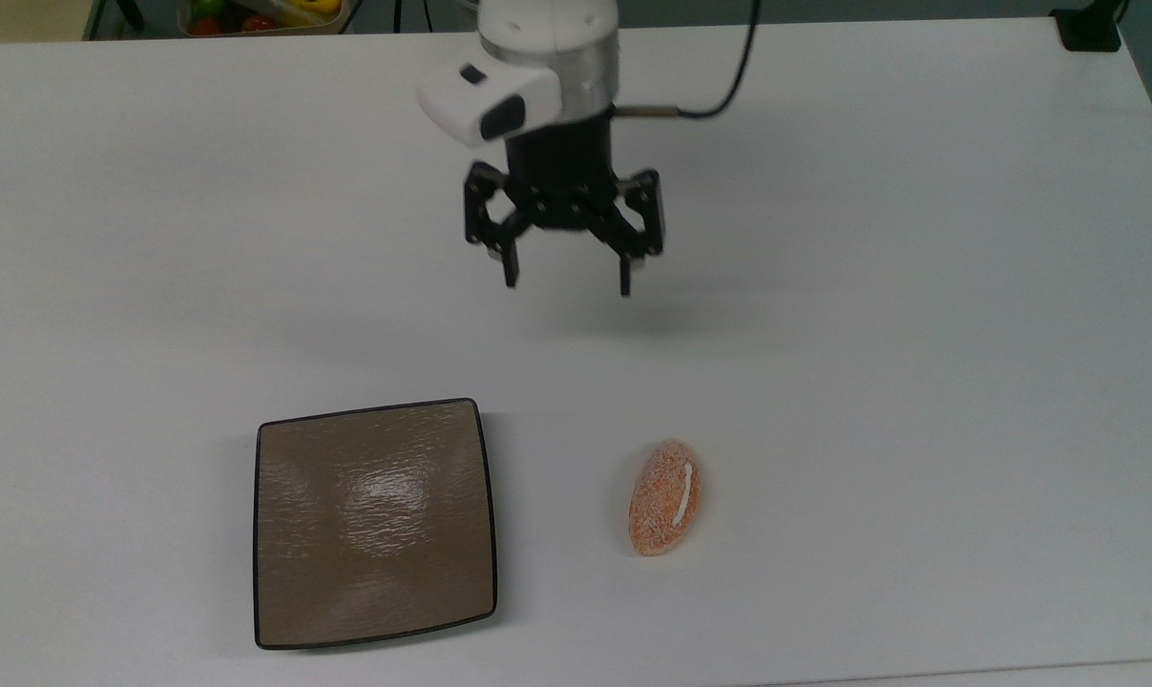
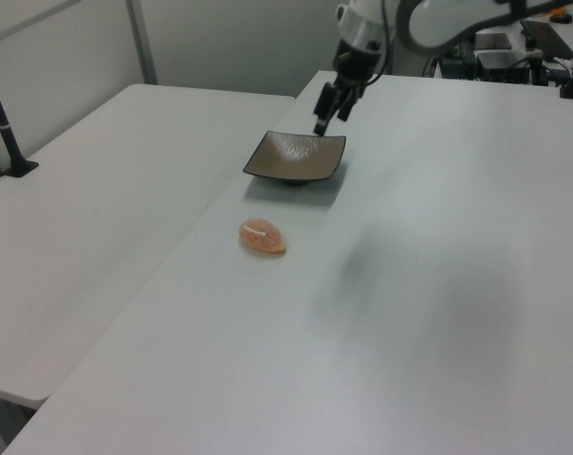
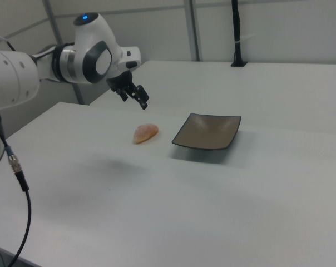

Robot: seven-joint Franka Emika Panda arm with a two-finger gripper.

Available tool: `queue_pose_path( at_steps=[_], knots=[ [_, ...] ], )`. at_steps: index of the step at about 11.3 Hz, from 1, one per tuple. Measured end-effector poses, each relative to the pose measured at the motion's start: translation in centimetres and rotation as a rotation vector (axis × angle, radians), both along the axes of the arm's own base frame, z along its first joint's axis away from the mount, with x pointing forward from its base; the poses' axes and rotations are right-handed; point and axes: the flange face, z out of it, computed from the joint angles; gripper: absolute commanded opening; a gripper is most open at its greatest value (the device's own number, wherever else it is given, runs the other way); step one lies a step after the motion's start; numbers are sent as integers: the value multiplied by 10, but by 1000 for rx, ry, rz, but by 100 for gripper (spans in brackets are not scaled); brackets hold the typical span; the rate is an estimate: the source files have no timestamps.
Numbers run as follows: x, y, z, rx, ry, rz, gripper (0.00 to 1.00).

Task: Bread is placed on a ceramic plate
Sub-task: 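Move the open gripper over the orange bread roll and lower it, then close the gripper around the orange bread roll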

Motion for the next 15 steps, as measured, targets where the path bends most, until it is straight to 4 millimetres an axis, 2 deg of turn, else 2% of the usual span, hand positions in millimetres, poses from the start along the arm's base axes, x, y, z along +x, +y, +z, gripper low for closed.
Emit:
queue_pose_path(
  at_steps=[4,10,12,15],
  knots=[
    [29,43,-63,57,-117,-176,100],
    [38,103,-154,-22,-149,-309,100],
    [49,108,-180,-46,-164,-323,100],
    [64,113,-194,-46,-204,-328,100]
  ],
)
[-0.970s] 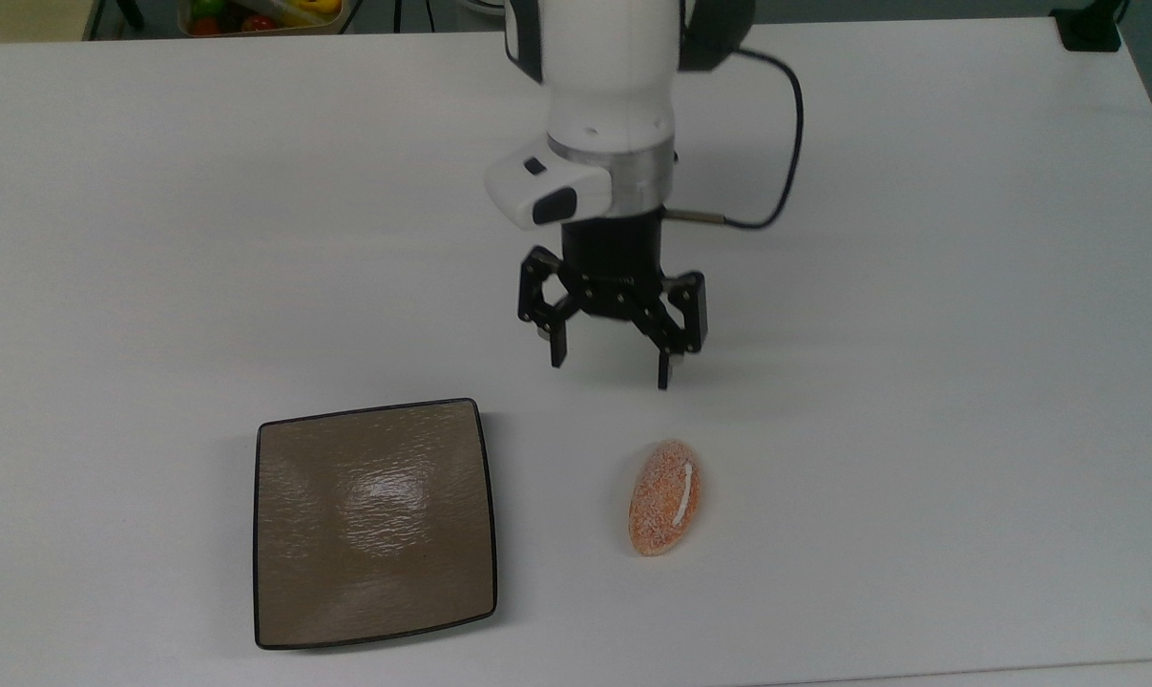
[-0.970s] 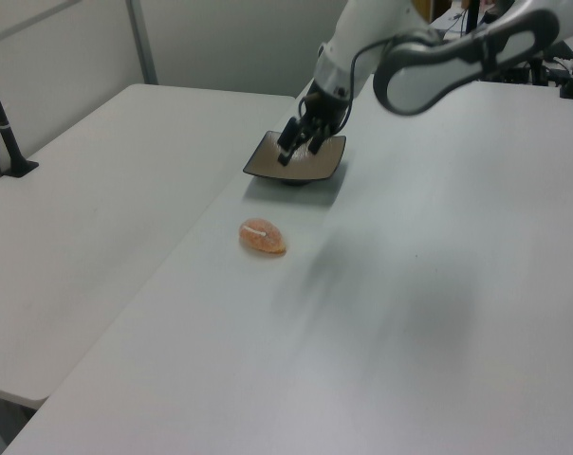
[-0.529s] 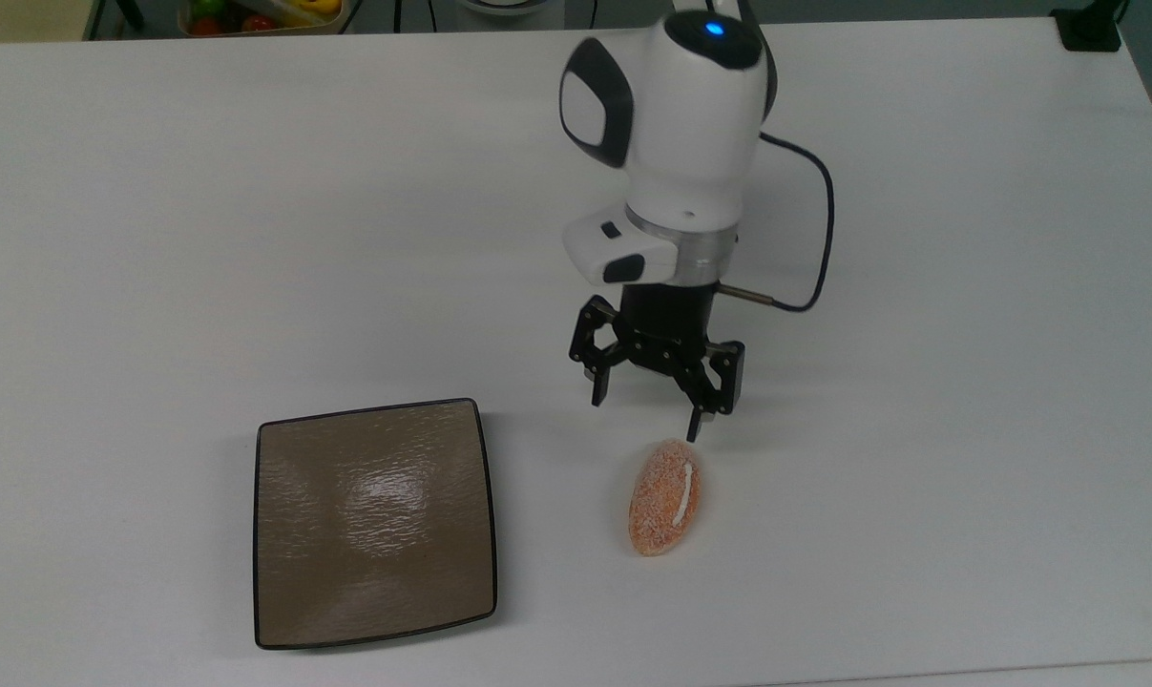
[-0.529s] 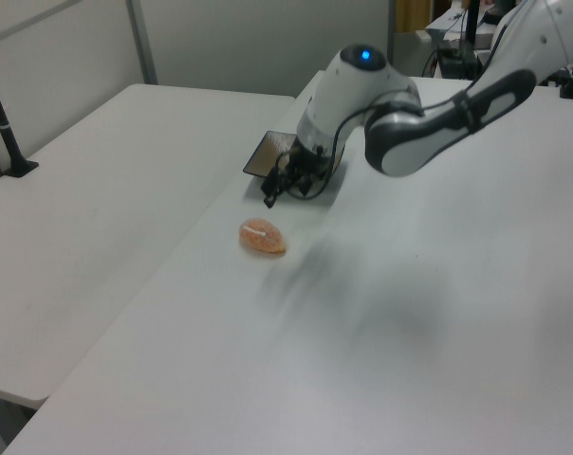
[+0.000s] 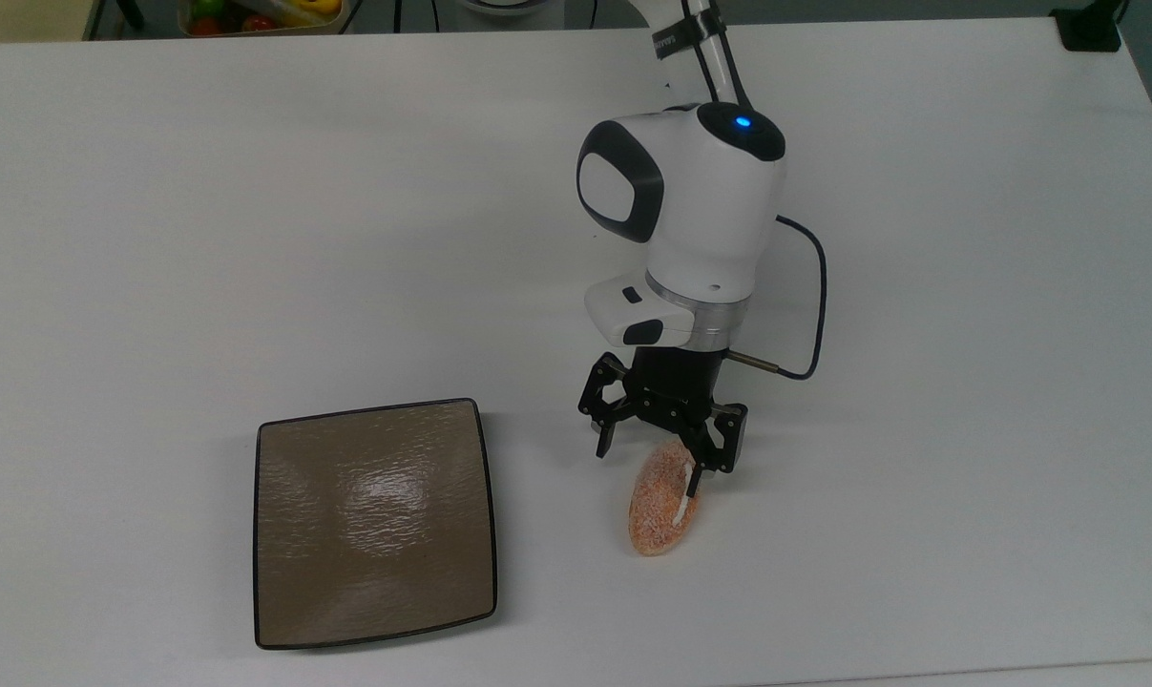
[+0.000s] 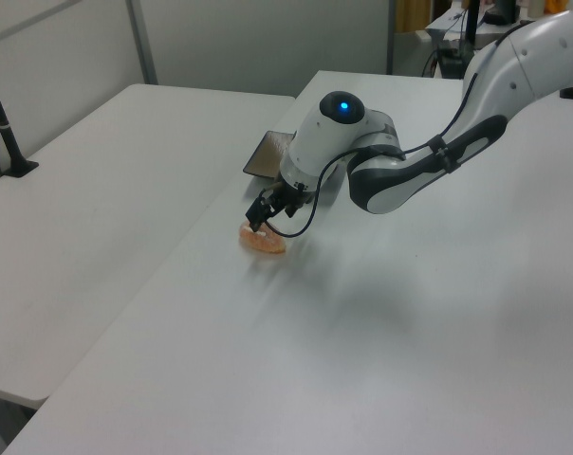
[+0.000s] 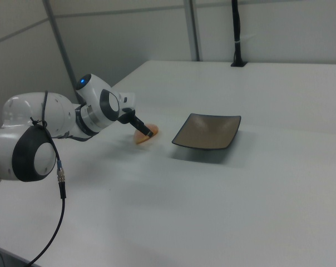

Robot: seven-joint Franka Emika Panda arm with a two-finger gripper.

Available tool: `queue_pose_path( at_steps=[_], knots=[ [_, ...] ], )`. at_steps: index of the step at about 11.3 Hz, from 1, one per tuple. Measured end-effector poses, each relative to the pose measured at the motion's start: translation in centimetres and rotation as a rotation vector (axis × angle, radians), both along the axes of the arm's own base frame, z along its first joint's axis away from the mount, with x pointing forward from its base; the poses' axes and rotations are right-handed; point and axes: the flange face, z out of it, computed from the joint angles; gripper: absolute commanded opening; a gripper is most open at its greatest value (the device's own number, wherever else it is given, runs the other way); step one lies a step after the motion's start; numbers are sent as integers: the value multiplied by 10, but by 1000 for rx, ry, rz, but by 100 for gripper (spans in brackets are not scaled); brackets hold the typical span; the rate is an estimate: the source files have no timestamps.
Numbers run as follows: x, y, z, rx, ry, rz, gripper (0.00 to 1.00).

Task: Bread is placed on a ceramic plate
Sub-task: 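Close the gripper around the orange bread roll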

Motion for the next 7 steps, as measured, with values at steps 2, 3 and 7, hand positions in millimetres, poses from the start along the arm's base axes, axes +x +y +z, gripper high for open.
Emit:
queue_pose_path(
  at_steps=[2,3,7],
  knots=[
    [1,3,-3,-7,-5,7,92],
    [0,6,-5,-9,-5,14,71],
    [-3,15,-7,-45,-20,44,34]
  ],
)
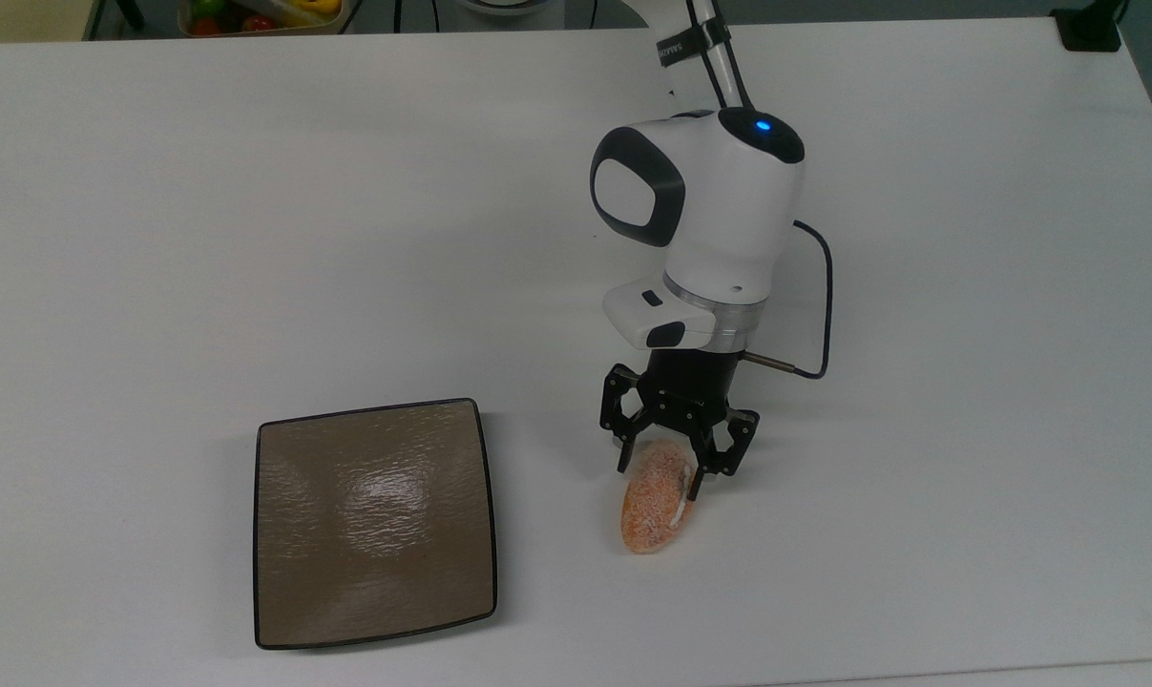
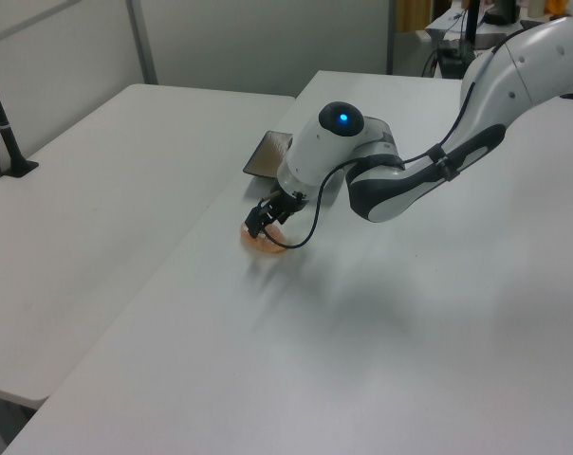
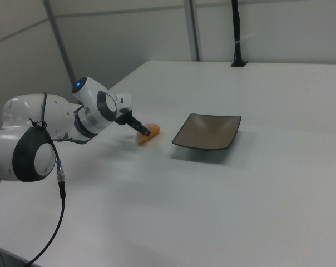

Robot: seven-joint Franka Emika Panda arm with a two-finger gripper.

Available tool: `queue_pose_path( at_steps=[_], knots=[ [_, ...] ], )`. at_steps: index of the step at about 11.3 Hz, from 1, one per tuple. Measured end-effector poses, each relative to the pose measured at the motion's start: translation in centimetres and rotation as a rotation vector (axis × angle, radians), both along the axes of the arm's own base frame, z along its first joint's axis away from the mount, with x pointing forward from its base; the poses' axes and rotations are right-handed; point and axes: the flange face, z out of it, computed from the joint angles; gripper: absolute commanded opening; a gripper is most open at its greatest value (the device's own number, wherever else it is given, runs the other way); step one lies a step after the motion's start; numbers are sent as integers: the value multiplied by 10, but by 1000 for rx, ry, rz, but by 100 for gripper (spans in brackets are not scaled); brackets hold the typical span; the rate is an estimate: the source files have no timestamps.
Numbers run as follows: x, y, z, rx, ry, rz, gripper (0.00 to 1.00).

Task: Bread is placed on a ceramic plate
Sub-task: 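Close the gripper around the orange bread roll, then lift the bread roll and carry it over the dark square plate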

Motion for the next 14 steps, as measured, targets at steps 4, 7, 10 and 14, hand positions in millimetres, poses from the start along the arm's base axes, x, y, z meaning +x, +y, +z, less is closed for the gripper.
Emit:
queue_pose_path(
  at_steps=[4,7,10,14],
  knots=[
    [-1,4,1,3,-8,10,34],
    [0,3,1,4,-10,10,34],
    [12,-16,28,25,-54,-25,34],
    [28,-85,121,107,-156,-140,34]
  ],
)
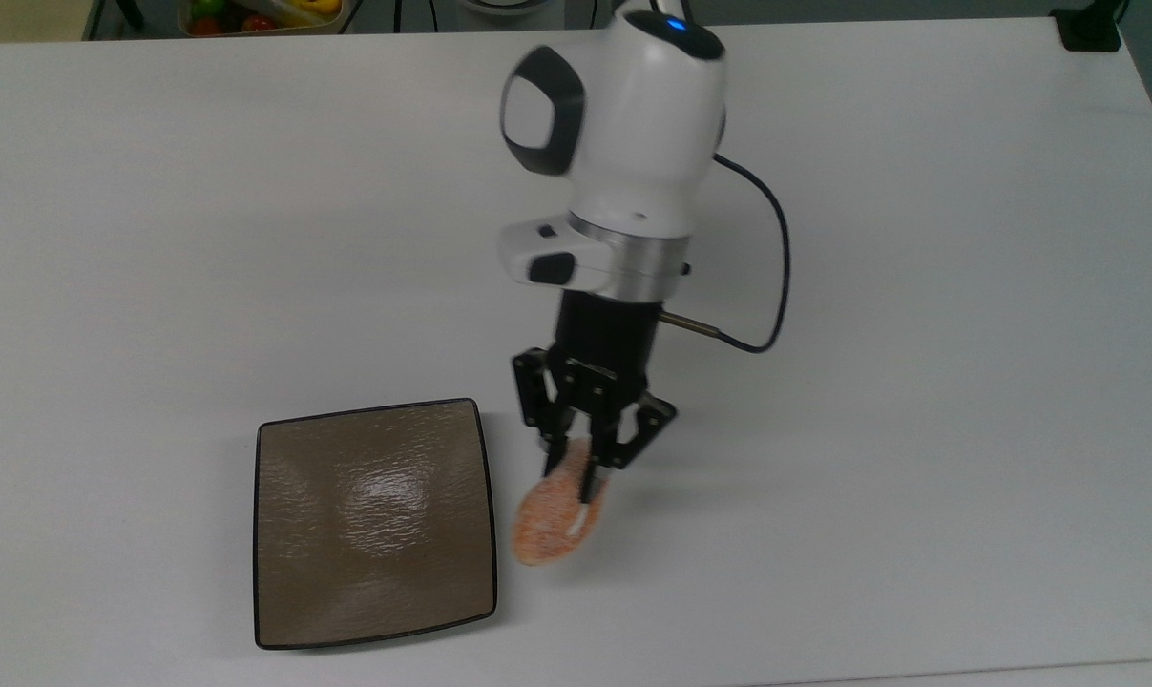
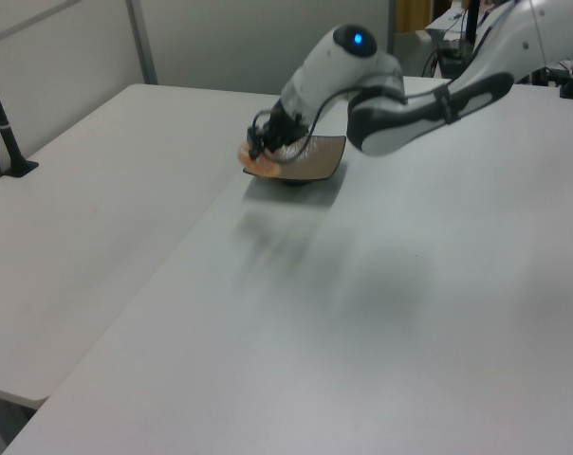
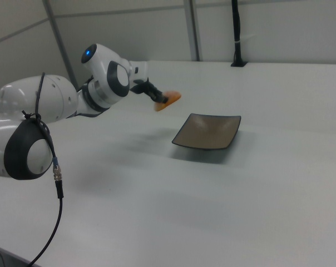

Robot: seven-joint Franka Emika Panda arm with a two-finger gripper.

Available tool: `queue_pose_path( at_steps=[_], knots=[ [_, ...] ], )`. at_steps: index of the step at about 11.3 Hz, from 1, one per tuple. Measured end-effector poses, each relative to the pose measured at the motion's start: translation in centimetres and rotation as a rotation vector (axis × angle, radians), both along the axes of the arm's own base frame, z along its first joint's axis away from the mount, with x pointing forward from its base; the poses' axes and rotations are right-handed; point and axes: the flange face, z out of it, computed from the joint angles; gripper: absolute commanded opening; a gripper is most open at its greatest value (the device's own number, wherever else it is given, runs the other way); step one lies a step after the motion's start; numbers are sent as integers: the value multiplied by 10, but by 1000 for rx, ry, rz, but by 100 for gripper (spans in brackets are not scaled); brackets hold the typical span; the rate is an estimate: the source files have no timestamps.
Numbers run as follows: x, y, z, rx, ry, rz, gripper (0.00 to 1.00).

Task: Bread is placed on a ceramic plate
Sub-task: 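Lift the bread roll and carry it over the dark square plate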

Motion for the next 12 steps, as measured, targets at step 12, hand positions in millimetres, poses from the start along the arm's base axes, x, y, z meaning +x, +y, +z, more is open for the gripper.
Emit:
queue_pose_path(
  at_steps=[12],
  knots=[
    [11,-114,-52,-9,92,-148,65]
  ],
)
